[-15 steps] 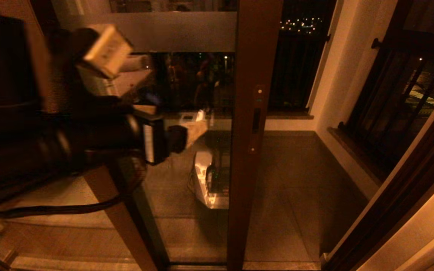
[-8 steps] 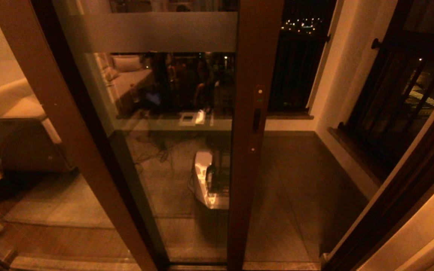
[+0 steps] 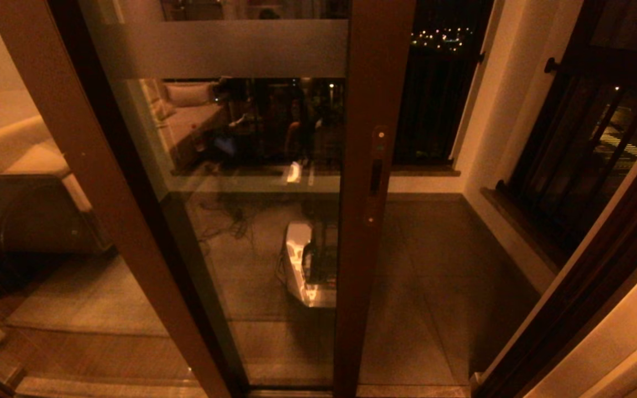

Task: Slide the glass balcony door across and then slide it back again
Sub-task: Close the slid door

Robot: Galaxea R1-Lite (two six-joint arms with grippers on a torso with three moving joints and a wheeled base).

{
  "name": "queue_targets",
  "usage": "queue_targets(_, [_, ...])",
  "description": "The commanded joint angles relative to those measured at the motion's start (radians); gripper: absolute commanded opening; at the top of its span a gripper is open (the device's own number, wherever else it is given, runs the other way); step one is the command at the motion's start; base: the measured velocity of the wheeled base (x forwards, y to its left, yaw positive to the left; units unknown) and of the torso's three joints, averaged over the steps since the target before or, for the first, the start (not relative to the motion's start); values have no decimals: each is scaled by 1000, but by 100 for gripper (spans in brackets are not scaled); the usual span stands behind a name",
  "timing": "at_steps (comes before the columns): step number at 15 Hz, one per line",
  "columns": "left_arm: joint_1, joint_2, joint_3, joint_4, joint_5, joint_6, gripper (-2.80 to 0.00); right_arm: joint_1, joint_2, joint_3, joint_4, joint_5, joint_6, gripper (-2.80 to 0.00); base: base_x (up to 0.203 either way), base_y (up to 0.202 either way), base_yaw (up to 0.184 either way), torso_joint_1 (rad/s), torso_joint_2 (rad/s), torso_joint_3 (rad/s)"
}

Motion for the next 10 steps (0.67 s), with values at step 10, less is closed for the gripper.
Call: queue_targets(10, [10,-206,581,-341,-144,152,-280,-1,2,0,-1,0,-1,-280,0,0,0,0,0,0])
